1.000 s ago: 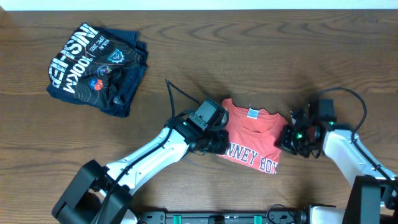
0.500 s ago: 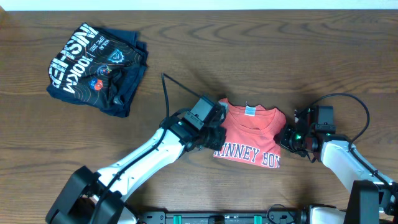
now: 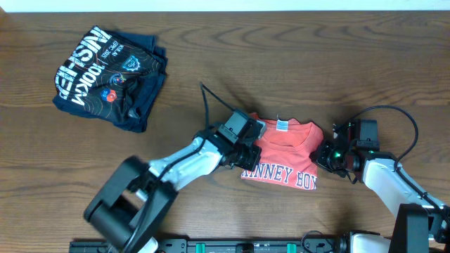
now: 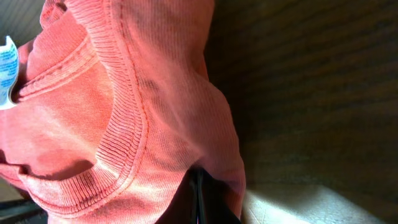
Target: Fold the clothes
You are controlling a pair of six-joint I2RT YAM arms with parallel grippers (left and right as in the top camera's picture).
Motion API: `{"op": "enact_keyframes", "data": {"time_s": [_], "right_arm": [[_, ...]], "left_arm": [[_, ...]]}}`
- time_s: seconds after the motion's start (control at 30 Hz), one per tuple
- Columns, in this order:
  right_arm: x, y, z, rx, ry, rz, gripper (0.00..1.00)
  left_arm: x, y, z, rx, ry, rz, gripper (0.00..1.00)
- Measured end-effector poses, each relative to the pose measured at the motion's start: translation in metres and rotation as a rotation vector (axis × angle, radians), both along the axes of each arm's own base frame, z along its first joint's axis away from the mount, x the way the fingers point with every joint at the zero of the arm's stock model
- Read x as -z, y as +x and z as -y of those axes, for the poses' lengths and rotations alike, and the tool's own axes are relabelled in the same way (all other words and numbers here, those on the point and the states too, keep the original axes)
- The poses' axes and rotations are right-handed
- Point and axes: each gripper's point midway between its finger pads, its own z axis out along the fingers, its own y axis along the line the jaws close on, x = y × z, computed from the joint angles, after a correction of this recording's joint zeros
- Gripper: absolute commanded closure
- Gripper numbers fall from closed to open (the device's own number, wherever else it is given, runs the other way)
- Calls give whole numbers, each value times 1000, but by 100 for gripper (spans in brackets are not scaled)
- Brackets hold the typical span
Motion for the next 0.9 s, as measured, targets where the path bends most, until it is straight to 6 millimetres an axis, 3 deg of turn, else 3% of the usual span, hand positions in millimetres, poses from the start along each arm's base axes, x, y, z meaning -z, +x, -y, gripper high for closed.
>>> {"op": "enact_keyframes", "data": {"time_s": [0.17,0.37,0.47,0.57,0.67,0.9], "right_arm": [[-8,-8,-2,-50,34,-10,96],[-55,-7,-15,-159,108,52,93],[-60,-18,-28,-223,136,36,92],[-55,-32,-45,-309,143,8,92],[-42,-44,-50,-333,114,-38,93],[5,-77,-20,-201,-54,-257,97]], "left_arm": [[-3,16,-9,-51,-23,0,86],[-5,27,-16,-99,-49,-16,83],[-8,28,-12,-96,-67,-10,83],[-11,28,-6,-98,-86,-5,79],[-11,28,-4,-96,-90,-4,79],[-11,27,-4,-96,-89,-7,79]]}}
